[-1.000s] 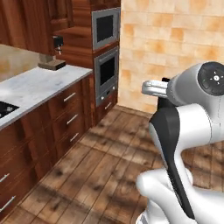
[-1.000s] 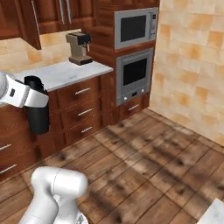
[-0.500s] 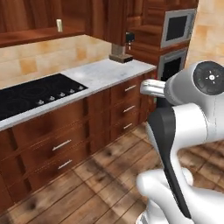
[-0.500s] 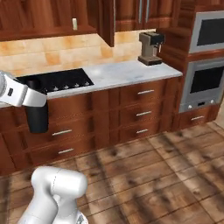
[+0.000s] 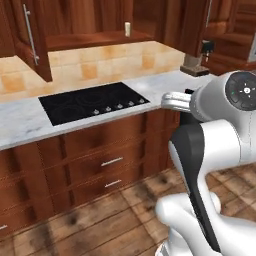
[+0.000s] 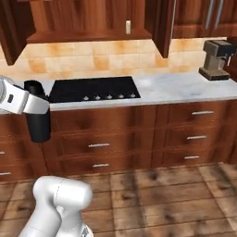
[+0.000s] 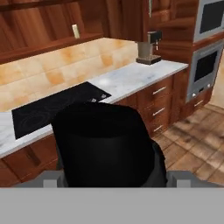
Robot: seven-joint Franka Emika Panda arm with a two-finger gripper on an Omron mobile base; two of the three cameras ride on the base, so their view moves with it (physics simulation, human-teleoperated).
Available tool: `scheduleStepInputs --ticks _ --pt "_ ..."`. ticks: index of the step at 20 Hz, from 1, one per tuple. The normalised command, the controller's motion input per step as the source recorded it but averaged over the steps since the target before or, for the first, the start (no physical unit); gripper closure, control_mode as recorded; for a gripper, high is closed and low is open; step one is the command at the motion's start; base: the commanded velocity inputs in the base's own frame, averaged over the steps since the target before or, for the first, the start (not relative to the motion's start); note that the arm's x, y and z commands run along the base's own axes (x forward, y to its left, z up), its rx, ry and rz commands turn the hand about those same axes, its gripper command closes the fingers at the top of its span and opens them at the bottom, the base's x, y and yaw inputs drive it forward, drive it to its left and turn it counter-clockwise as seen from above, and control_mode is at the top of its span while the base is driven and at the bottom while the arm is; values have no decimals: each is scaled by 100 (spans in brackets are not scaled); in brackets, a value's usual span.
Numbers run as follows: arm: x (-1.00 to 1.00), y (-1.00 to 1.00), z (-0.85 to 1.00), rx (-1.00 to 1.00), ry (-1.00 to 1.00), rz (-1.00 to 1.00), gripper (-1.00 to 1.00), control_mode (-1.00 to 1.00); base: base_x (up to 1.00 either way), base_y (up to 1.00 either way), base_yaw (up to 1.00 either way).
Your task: Pick the water bottle, boxed drink from the counter and place them in the open cabinet.
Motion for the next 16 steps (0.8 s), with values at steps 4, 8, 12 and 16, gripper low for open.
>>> scheduleStepInputs --ticks 4,8,12,16 --pt "0 0 0 0 0 0 100 100 100 0 42" --pt "0 0 0 0 0 0 100 100 100 -7 48" --pt "0 0 0 0 0 0 100 100 100 -52 47" --pt "0 0 0 0 0 0 100 100 48 -88 32"
